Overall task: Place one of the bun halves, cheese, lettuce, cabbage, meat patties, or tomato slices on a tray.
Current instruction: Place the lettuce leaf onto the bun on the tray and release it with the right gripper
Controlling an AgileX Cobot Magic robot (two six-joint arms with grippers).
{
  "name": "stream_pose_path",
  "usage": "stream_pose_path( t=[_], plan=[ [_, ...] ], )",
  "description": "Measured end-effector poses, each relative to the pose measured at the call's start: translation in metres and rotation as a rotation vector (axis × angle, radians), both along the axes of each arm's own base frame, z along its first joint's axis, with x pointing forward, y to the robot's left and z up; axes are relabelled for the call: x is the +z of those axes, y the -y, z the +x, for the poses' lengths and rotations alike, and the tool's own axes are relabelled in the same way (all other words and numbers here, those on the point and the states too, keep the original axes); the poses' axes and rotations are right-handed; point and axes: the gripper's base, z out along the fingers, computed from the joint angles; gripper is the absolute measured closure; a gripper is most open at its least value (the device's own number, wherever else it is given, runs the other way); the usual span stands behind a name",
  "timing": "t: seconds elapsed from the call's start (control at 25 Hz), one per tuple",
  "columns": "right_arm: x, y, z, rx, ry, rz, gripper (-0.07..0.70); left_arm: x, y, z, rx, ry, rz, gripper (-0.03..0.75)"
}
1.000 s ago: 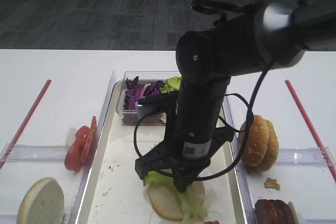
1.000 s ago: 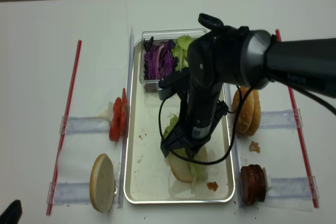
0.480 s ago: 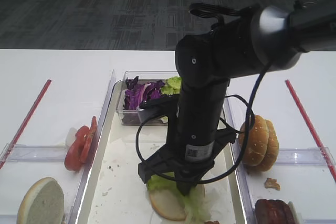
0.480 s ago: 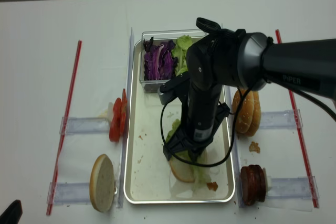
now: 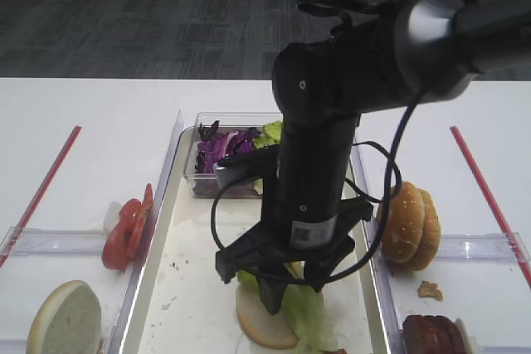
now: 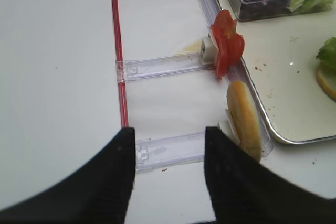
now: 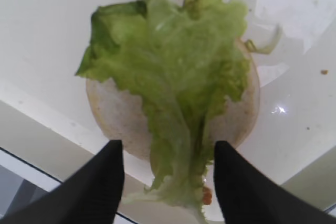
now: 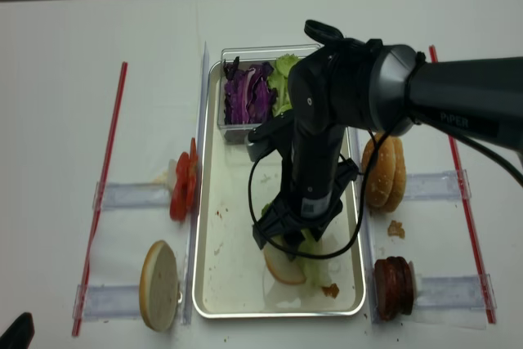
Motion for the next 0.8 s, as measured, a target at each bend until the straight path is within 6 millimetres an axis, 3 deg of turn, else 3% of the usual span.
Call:
stream_pose_path(
  t=[0.12, 0.24, 0.8],
  plan=[
    [0.007, -0.002, 0.003, 0.010, -0.002, 0.001, 0.139, 0.000, 0.000, 0.000, 0.000, 0.000, 0.000, 0.419],
    [0.015, -0.005, 0.006, 0.017, 0.000, -0.004, 0.100, 0.000, 0.000, 0.000, 0.000, 0.000, 0.000, 0.419],
    [0.046, -0.011, 0.019, 0.001, 0.050, -0.036, 0.089, 0.000, 0.000, 0.000, 0.000, 0.000, 0.000, 0.419]
  ],
)
